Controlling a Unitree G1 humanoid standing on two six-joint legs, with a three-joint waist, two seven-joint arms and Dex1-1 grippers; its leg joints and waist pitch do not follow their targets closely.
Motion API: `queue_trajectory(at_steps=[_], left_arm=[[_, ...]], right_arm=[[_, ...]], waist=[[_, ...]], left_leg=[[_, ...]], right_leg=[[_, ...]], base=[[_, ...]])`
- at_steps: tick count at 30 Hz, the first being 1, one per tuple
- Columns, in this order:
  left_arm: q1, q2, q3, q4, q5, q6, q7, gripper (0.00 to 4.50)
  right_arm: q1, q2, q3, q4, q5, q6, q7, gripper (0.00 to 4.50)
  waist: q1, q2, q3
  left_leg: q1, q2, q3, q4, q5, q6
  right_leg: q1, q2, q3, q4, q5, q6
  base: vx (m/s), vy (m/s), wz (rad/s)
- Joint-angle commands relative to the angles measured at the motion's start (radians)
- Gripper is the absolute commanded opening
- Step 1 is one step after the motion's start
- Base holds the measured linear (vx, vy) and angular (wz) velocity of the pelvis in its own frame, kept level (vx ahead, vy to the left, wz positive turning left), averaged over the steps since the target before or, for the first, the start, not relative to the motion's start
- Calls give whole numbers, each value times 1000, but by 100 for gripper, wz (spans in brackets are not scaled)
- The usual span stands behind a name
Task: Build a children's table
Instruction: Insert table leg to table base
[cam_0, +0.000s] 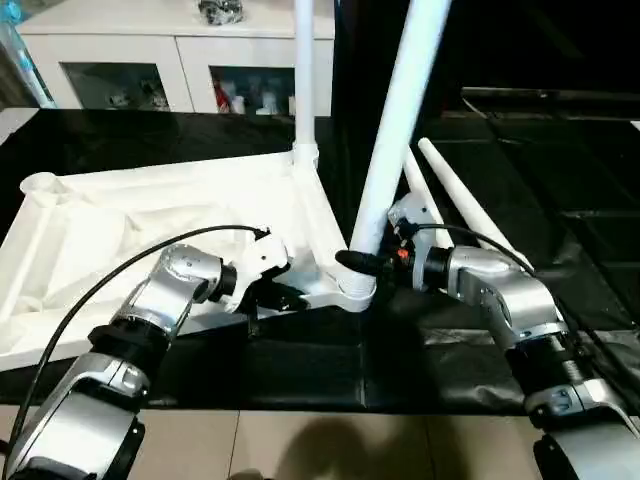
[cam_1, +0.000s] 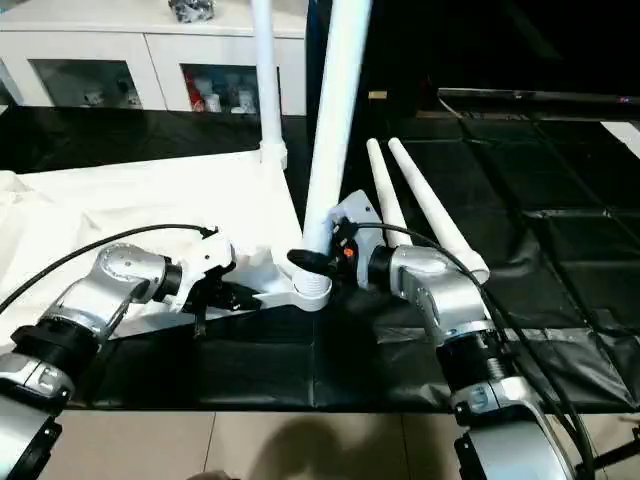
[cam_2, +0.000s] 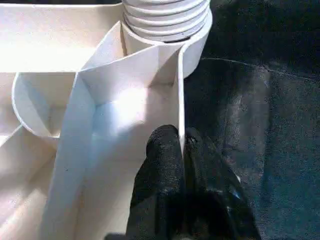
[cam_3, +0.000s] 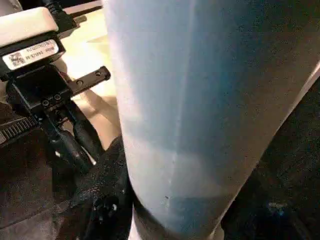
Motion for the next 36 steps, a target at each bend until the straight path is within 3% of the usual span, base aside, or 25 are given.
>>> queue_trajectory(at_steps=[1,10,15,17,18,20,21,23,25,26,27,28,29,30,31,32,34,35,36], left_arm=[[7,7,-20,-32,6,-2,-47,0],[9,8,-25,-43,15,-12,-49,0],[-4,1,-15,-31,16,-11,-28,0],[-5,1,-13,-30,15,-9,-26,0],[-6,1,-10,-29,14,-6,-24,0],[-8,1,-9,-27,13,-4,-22,0],[-12,2,-3,-21,10,2,-17,0],[-14,3,0,-19,10,5,-16,0],[-28,-2,18,3,9,7,10,0],[-32,-5,24,10,8,6,19,0],[-35,-7,28,16,7,4,26,0],[-38,-8,31,20,7,3,31,0],[-41,-10,33,25,7,4,35,0],[-44,-11,34,29,7,5,37,0],[-44,-11,34,29,7,5,37,0],[-45,-11,35,31,7,5,37,0],[-47,-11,34,34,9,4,37,0],[-49,-12,34,38,11,3,39,0],[-49,-12,34,38,11,3,39,0]], right_arm=[[16,-12,22,37,-28,25,-2,191],[10,4,23,53,-10,18,44,191],[0,31,-65,121,49,22,13,191],[4,33,-75,125,57,21,8,191],[16,36,-95,128,70,21,3,191],[36,36,-110,122,81,20,1,191],[77,35,-128,99,95,16,-1,191],[90,36,-134,92,99,13,0,191],[161,50,-147,49,108,-19,-8,191],[184,56,-149,34,109,-32,-15,191],[203,62,-151,22,110,-43,-20,191],[219,66,-152,11,110,-53,-28,191],[235,71,-153,1,107,-64,-37,191],[257,77,-152,-12,99,-83,-51,191],[258,77,-152,-12,99,-83,-52,191],[273,80,-149,-23,94,-96,-60,191],[302,72,-121,-51,59,-128,-75,191],[319,51,-73,-80,5,-155,-78,191],[319,50,-73,-81,4,-155,-78,191]], waist=[[4,-4,-70],[5,-4,-69],[5,-1,-69],[5,3,-69],[6,6,-69],[6,4,-69],[10,20,-70],[11,14,-73],[13,22,-70],[16,35,-72],[17,24,-70],[20,22,-72],[21,29,-72],[20,26,-70],[20,36,-69],[20,39,-69],[19,39,-68],[18,39,-69],[19,40,-68]], left_leg=[[13,60,-25,-69,-175,17],[13,61,-24,-69,-178,20],[15,62,-25,-70,-200,10],[15,62,-26,-71,-201,10],[16,62,-26,-71,-200,8],[15,63,-26,-72,-207,7],[15,62,-28,-71,-208,4],[16,63,-28,-72,-207,6],[15,62,-27,-73,-226,3],[18,62,-30,-72,-234,-2],[17,61,-27,-73,-241,1],[16,60,-29,-74,-236,3],[16,60,-30,-73,-235,3],[15,59,-29,-74,-234,7],[17,59,-29,-74,-248,6],[18,59,-30,-74,-256,4],[19,59,-32,-77,-266,1],[18,59,-32,-77,-265,3],[16,58,-32,-77,-257,4]], right_leg=[[52,-99,57,-75,-250,-192],[51,-99,57,-75,-244,-198],[52,-101,57,-79,-275,-197],[51,-100,56,-79,-269,-199],[51,-100,56,-78,-257,-202],[51,-100,56,-77,-252,-205],[52,-102,56,-76,-250,-205],[53,-99,55,-77,-222,-208],[52,-98,55,-80,-220,-211],[51,-99,54,-77,-220,-213],[50,-99,55,-83,-223,-207],[55,-102,54,-82,-232,-207],[52,-101,54,-81,-240,-206],[53,-99,54,-85,-260,-198],[50,-100,54,-90,-290,-190],[49,-100,54,-91,-302,-187],[48,-99,53,-94,-328,-171],[49,-99,54,-93,-329,-171],[49,-98,54,-93,-330,-164]], base=[[0,0,0],[0,0,0],[0,0,0],[0,0,0],[0,0,0],[0,0,0],[0,0,0],[0,0,0],[0,0,0],[0,0,0],[0,0,0],[0,0,0],[0,0,0],[0,0,0],[0,0,0],[0,0,0],[0,0,0],[0,0,0],[0,0,0]])
